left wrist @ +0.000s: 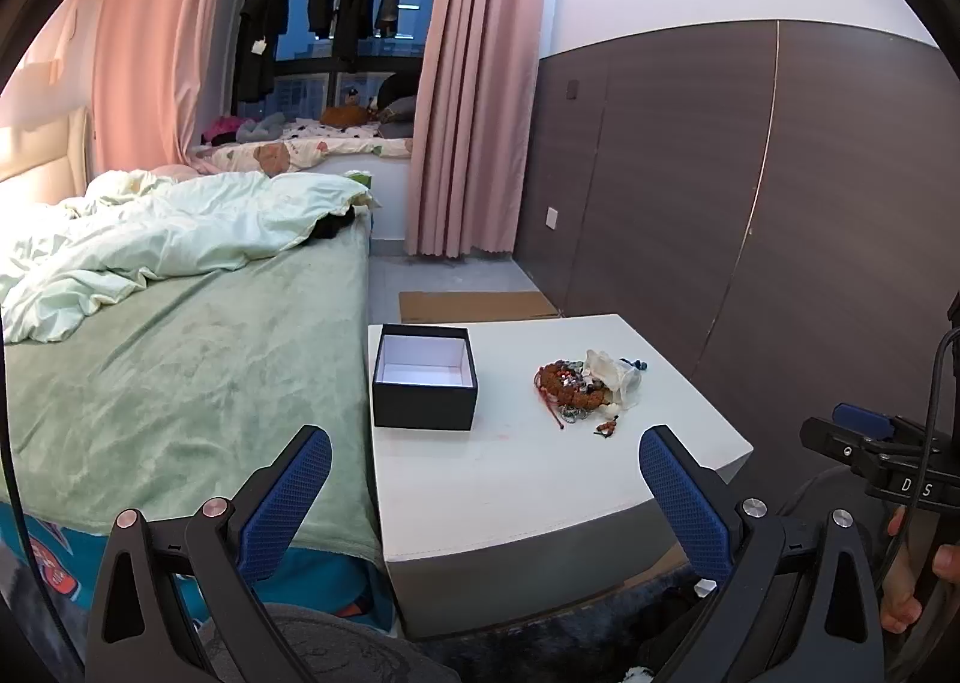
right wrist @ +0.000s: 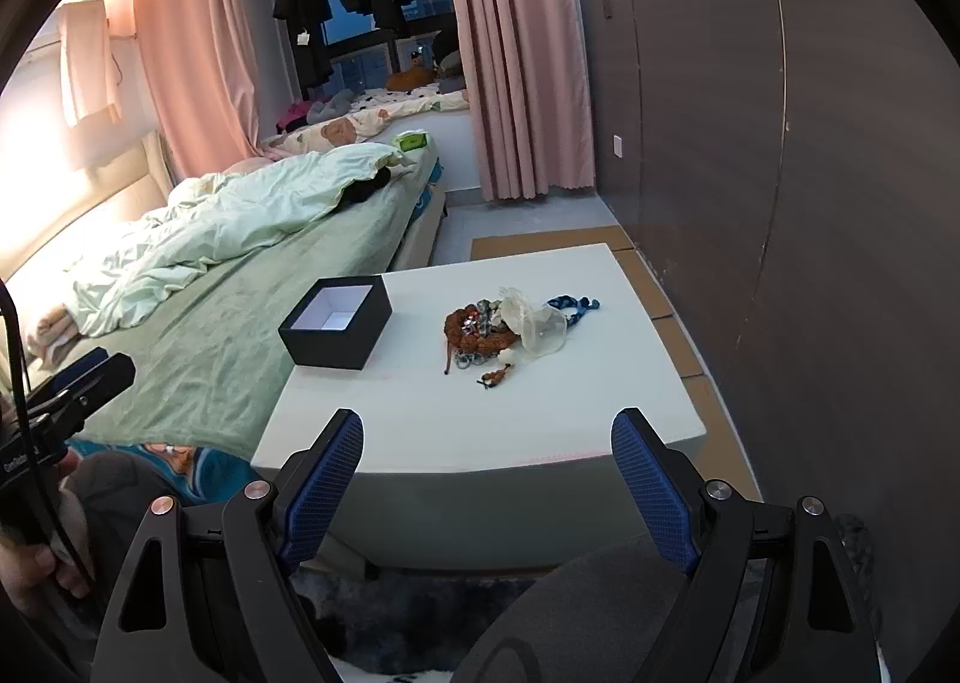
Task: Organize jewelry
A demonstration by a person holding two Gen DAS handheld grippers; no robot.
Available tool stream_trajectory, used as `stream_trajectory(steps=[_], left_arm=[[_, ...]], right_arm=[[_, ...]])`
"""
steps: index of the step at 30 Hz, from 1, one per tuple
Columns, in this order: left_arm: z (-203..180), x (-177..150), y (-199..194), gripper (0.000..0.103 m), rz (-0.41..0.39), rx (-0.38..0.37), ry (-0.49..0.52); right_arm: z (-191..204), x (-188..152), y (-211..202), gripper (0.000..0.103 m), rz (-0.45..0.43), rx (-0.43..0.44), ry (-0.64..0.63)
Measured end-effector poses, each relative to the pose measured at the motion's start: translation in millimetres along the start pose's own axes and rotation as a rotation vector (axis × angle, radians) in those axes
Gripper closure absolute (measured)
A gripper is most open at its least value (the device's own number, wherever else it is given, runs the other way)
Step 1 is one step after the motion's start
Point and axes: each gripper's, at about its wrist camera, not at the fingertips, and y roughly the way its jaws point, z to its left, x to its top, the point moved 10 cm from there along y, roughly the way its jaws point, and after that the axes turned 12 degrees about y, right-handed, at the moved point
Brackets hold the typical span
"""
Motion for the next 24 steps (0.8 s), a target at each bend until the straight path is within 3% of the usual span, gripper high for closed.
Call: stream_trajectory(steps=[24], left_arm=[[8.6, -0.8, -0.7, 0.001, -0.006, -0.001, -0.020]], right_arm=[[1.9, 0.2, -1.4, 0.018, 0.000, 0.003, 0.007]])
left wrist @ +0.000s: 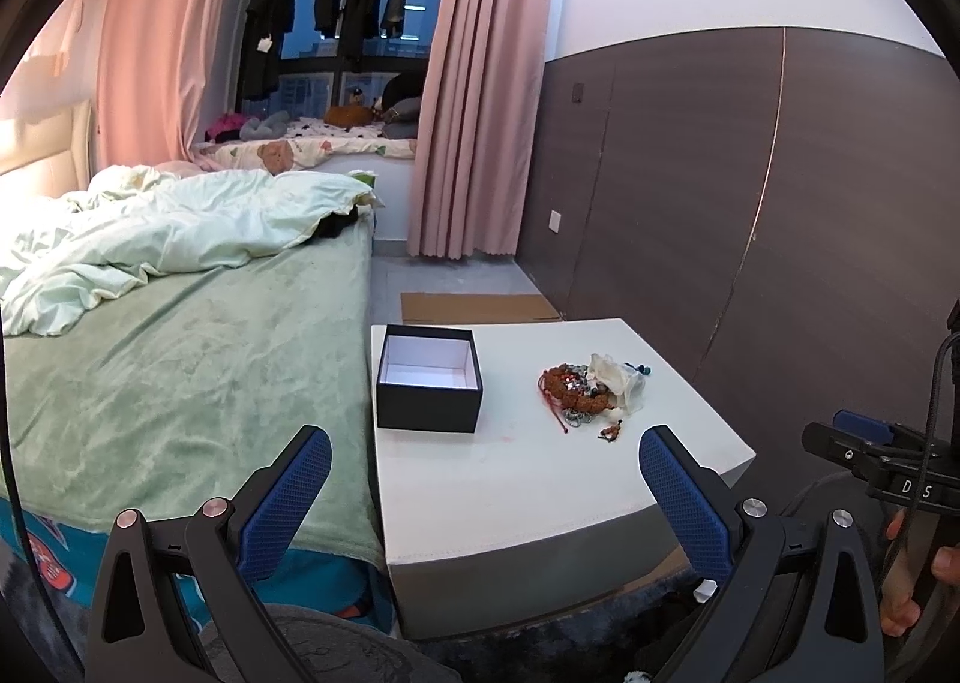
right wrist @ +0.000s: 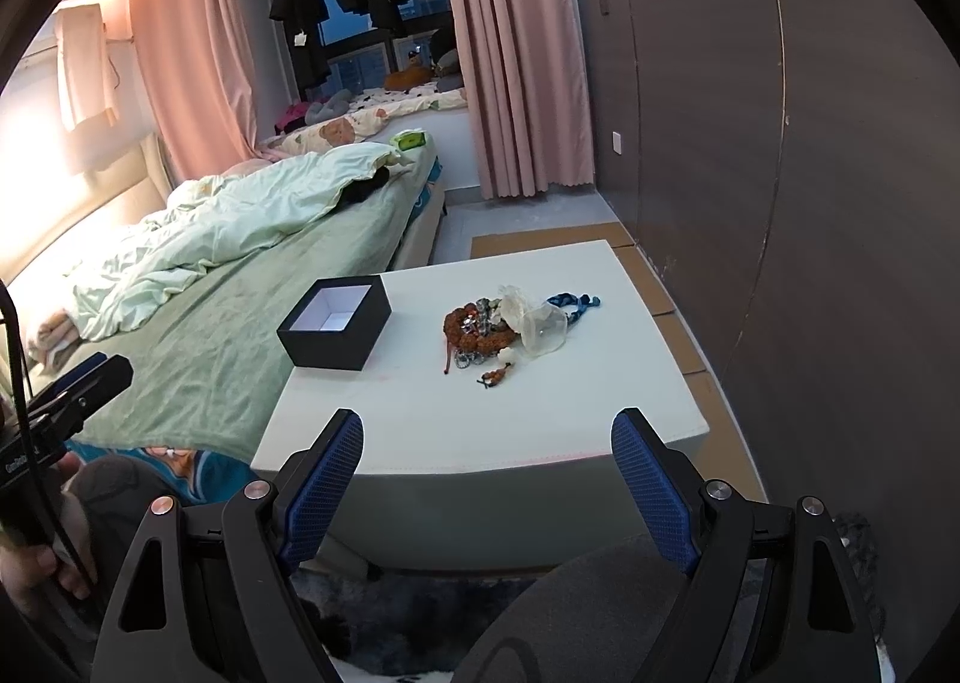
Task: Organize jewelry
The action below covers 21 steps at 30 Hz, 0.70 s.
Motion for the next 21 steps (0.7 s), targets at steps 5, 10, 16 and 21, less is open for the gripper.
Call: stream_trajectory(steps=[5, 10, 16, 21], left_arm=[[0.0, 0.0, 5.3, 0.001, 0.004, 0.005, -0.006], [1.9, -1.6, 11.9, 0.001, 0.015, 0.007, -0.001], [4.7, -1.6, 26.7, 0.001, 0.036, -0.045, -0.005], [2.8, 5.0, 38.8, 0.001, 0.049, -0.085, -0.009]], right_arm=[[-1.1, -1.2, 2.0, 0.018, 0.001, -0.002, -0.003], [-5.0, -2.1, 9.9, 0.018, 0.014, -0.008, 0.010], [-11.4, 0.7, 21.4, 0.018, 0.048, 0.033, 0.050], [-26.2, 6.4, 30.7, 0.018, 0.069, 0.042, 0.096]])
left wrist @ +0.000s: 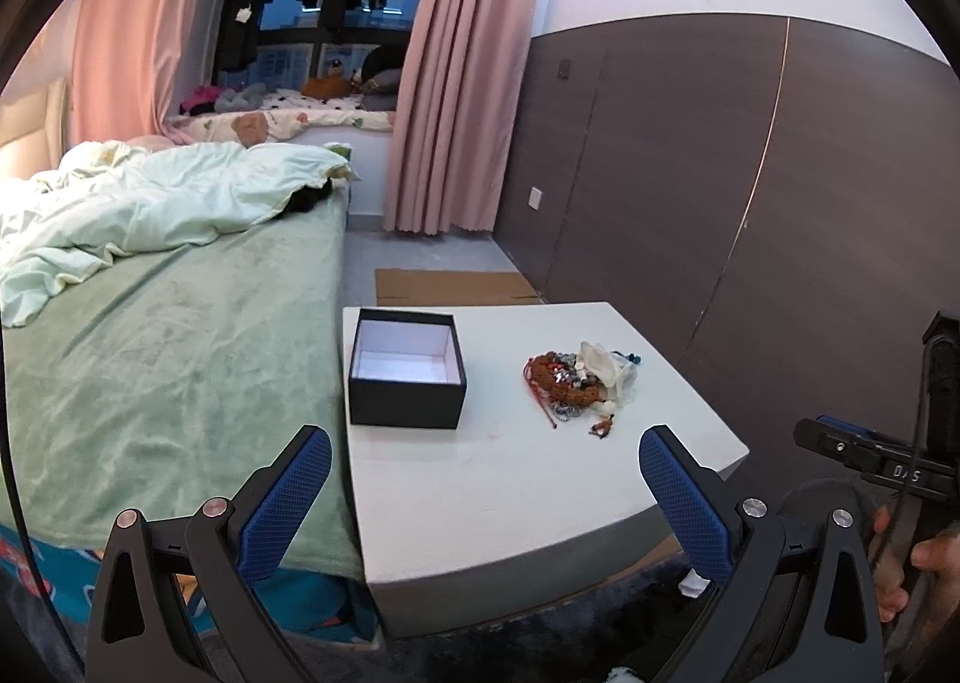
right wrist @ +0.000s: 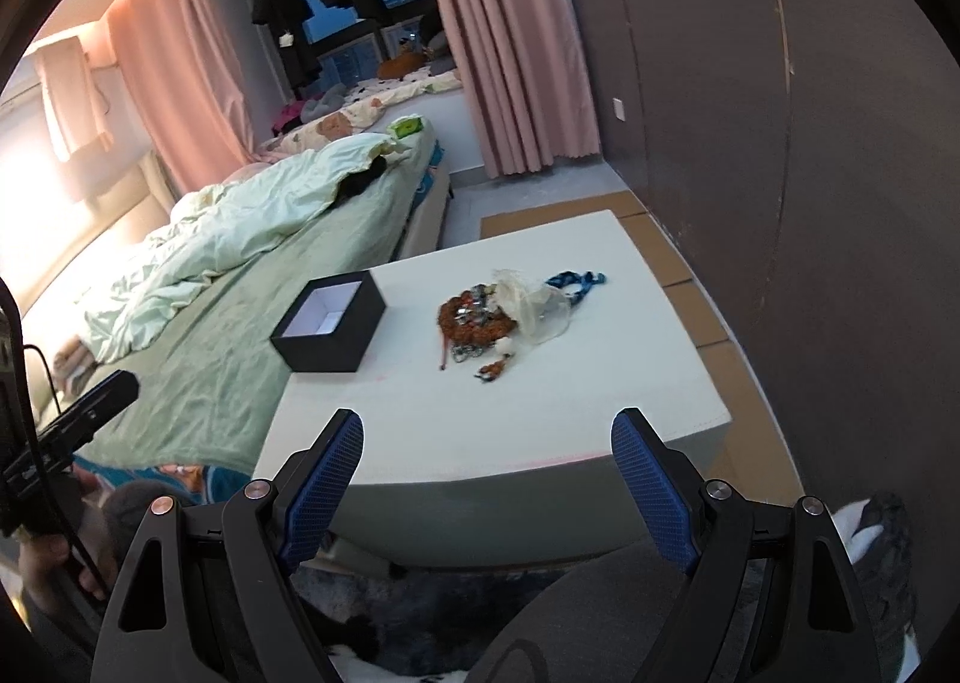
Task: Organize jewelry
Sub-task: 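Grasp the green-grey bead bracelet with the left tool while the right tool grasps the white tissue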
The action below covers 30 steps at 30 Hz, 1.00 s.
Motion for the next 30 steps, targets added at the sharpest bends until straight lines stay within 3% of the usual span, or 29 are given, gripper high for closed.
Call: stream_trajectory(steps=[4, 11, 16, 30], left_arm=[[-3.2, 10.8, 11.1, 0.001, 0.003, -0.017, 0.007], [-19.3, 36.0, 33.6, 0.001, 0.011, -0.076, 0.023], [-27.2, 53.5, 50.8, 0.001, 0.022, -0.095, 0.036], [-25.2, 78.5, 138.1, 0.001, 0.136, -0.129, 0.002]], right_arm=[[-15.2, 8.5, 11.7, 0.018, 0.032, -0.029, 0.036], [-17.5, 36.6, 25.0, 0.018, 0.053, 0.038, 0.106], [-26.0, 60.7, 48.6, 0.018, 0.080, 0.022, 0.154], [-31.0, 101.6, 118.4, 0.018, 0.179, 0.044, 0.218]])
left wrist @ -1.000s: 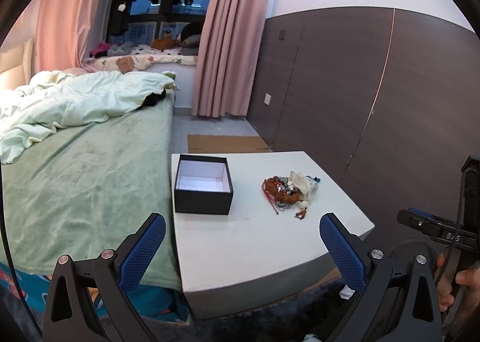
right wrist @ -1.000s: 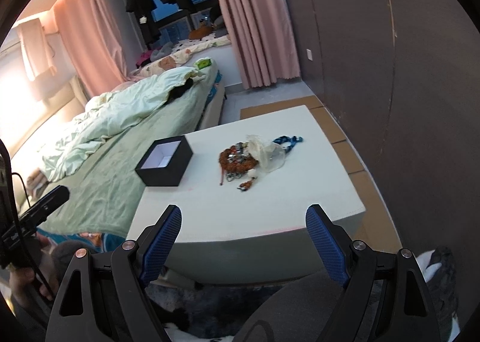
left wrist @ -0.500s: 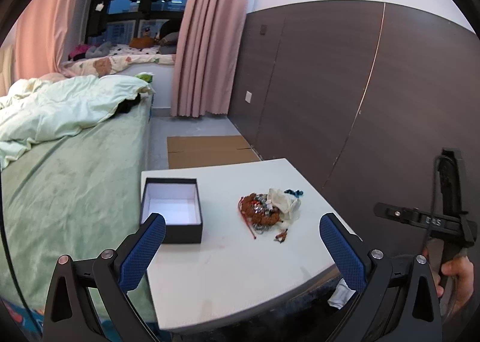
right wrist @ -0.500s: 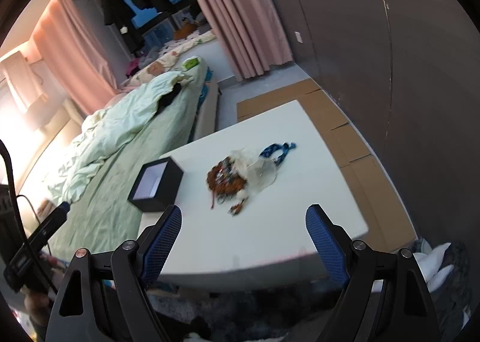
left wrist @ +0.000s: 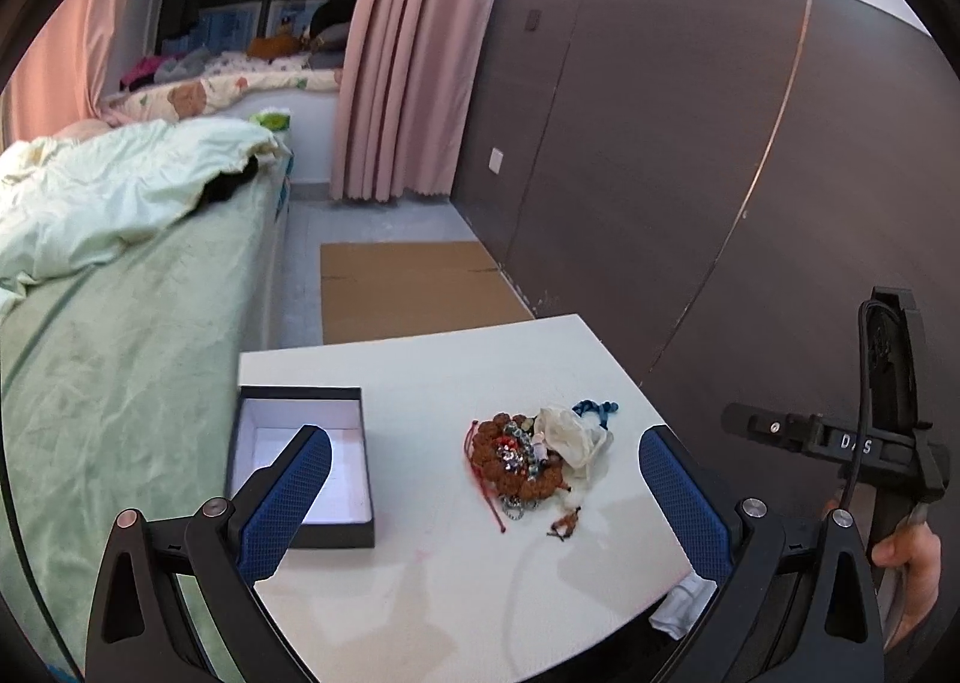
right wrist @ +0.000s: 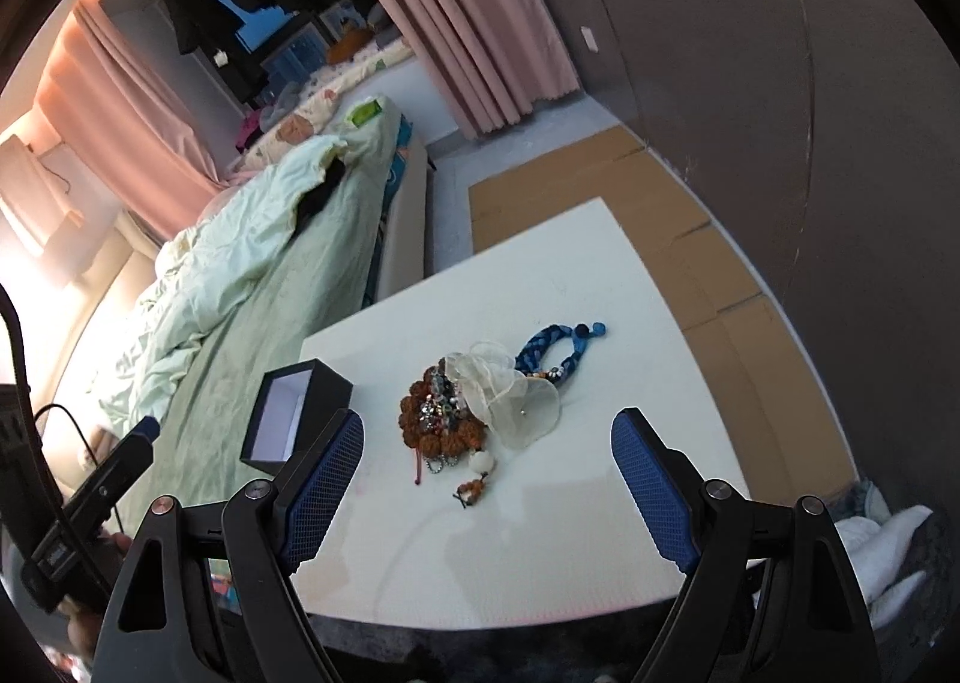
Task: Organize jewelry
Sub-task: 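Grasp the green-grey bead bracelet with the left tool while the right tool grasps the white tissue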
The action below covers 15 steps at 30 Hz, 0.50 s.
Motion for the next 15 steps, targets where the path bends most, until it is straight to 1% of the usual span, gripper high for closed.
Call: stream_trajectory(steps=[3, 4, 5, 6, 7, 8, 9, 11, 15], left_arm=[[0.7, 0.9, 28.3, 0.001, 0.072, -0.041, -0.024], [0.1, 0.2, 38.8, 0.005, 0.097, -0.053, -0.027], [0.7, -0.8, 50.9, 0.012, 0.126, -0.061, -0.030], [1.3, -2.3, 62.2, 0.016, 0.154, -0.071, -0.035], [1.1, -3.8, 68.0, 0.023, 0.170, -0.081, -0.040], [1.2, -5.8, 78.0, 0.030, 0.195, -0.098, -0.050], [0.9, -6.7, 85.1, 0.033, 0.210, -0.110, -0.056], [0.4, -9.0, 98.4, 0.041, 0.234, -0.130, -0.057], [5.1, -12.6, 116.7, 0.042, 0.247, -0.144, -0.072]], right_arm=[[-3.0, 5.7, 19.1, 0.018, 0.047, -0.006, 0.030], [-2.9, 6.9, 26.4, 0.018, 0.064, -0.001, 0.038], [-3.8, 6.8, 32.1, 0.018, 0.079, 0.006, 0.045], [-4.6, 6.8, 39.1, 0.018, 0.095, 0.011, 0.055], [-6.3, 6.0, 46.0, 0.019, 0.107, 0.012, 0.069], [-7.9, 4.6, 50.9, 0.024, 0.116, 0.016, 0.080], [-9.7, 2.9, 58.4, 0.031, 0.133, 0.027, 0.100], [-14.6, -0.3, 71.6, 0.039, 0.166, 0.040, 0.135], [-20.9, -5.0, 95.7, 0.040, 0.220, 0.055, 0.183]])
